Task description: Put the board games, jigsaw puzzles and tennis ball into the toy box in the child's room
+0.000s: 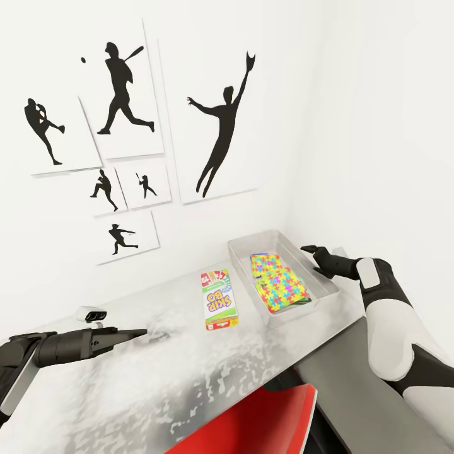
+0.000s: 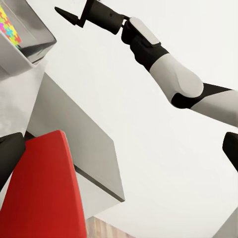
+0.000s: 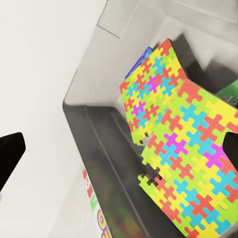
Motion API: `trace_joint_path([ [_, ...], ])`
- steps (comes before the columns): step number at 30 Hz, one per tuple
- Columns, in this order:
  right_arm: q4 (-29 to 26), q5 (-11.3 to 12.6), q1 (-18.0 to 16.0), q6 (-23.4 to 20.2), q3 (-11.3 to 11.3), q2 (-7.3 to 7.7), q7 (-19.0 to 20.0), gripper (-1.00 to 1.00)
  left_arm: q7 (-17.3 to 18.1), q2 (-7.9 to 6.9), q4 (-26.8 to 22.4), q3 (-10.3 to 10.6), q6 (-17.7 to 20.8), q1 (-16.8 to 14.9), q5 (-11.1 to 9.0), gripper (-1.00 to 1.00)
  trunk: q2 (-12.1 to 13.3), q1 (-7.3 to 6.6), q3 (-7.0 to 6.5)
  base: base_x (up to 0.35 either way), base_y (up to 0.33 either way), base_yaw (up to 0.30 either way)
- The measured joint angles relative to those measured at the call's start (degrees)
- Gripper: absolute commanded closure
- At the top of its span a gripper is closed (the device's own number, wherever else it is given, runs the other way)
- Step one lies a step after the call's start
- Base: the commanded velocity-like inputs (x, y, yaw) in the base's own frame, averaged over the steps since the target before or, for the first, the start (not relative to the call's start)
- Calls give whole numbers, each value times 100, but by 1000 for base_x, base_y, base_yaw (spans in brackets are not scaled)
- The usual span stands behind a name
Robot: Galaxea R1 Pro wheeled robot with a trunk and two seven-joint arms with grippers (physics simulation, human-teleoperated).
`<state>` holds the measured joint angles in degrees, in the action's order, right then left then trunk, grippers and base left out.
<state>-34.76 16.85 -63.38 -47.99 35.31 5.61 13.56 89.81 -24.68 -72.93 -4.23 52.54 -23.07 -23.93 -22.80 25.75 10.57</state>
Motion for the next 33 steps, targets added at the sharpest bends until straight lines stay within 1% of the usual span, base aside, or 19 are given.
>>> trace_joint_path([
  [8,-19,-1,0,-2,-2,-24,7,-100,0,0,0,8,-3,1,-2,-100,0,0,0,0,0,0],
  [17,-21,-1,0,-8,1,2,24,-100,0,0,0,3,-5,1,2,-100,0,0,0,0,0,0],
  [23,-35,5,3,-111,5,6,17,-100,0,0,0,0,-6,1,3,-100,0,0,0,0,0,0],
  [28,-187,4,24,-149,-6,-3,24,-100,0,0,0,1,-6,1,1,-100,0,0,-1,0,0,9],
  [33,-295,8,59,-162,-8,-12,30,-100,-1,0,-1,-1,-11,4,-9,-100,0,0,-27,0,0,116],
])
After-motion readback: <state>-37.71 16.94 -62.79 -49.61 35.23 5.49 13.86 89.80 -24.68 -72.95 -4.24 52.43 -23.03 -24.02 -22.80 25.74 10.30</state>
